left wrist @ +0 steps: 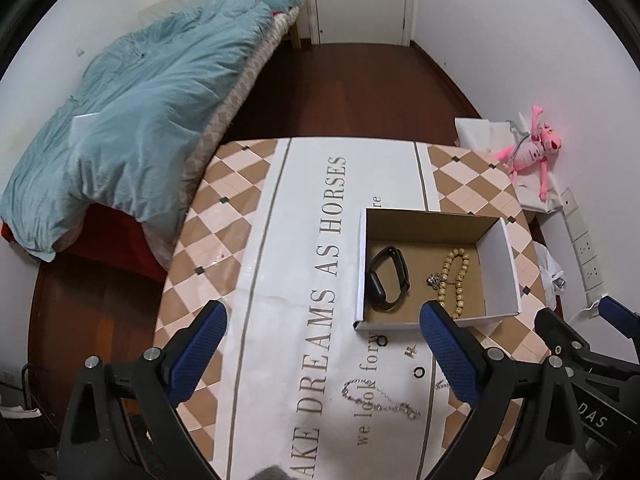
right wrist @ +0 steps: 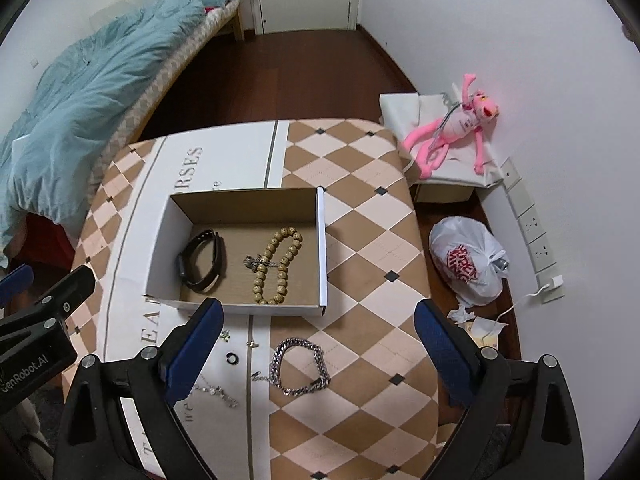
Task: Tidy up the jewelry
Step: 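Withdraw both grippers up from the box, then grasp the thick silver chain bracelet with the right gripper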
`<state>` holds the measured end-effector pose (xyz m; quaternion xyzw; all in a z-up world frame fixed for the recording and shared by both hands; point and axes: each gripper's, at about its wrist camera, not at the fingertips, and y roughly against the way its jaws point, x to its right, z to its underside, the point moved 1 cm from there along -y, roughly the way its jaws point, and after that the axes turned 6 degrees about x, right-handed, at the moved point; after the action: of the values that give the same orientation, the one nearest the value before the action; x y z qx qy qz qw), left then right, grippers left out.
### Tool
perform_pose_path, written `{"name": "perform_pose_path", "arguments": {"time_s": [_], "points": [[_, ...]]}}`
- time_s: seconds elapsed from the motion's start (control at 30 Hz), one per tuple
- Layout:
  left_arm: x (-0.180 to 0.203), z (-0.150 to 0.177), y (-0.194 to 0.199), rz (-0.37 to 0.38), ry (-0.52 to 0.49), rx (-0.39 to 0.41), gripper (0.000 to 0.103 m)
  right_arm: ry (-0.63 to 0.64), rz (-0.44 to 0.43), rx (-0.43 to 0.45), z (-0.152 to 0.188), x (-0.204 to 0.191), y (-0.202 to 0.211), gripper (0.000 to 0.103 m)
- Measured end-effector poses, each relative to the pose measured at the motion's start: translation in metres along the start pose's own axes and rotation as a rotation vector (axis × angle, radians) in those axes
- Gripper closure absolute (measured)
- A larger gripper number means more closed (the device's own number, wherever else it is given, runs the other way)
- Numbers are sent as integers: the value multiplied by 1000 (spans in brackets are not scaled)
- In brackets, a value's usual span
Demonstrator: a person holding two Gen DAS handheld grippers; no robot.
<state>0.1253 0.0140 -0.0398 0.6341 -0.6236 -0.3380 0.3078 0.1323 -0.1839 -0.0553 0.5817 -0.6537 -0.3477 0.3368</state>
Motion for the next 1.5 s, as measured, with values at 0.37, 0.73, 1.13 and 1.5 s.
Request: {"name": "perform_pose_path", "arguments": {"time_s": [0.37,0.73,1.13,1.5], "points": [[-6,14,31,23,-1,43,4,3,1,60,12,0,42,5],[-7,28,30,-23,-1,98,4,-43,-50,81,27,8,41,5],[-15,99,-38,-63,6,-57,4,-134,-2,-141,108,34,-73,9],[-9,128,-65,-28,-6,-130,4,-60,40,-112,121,22,-100,94]]}}
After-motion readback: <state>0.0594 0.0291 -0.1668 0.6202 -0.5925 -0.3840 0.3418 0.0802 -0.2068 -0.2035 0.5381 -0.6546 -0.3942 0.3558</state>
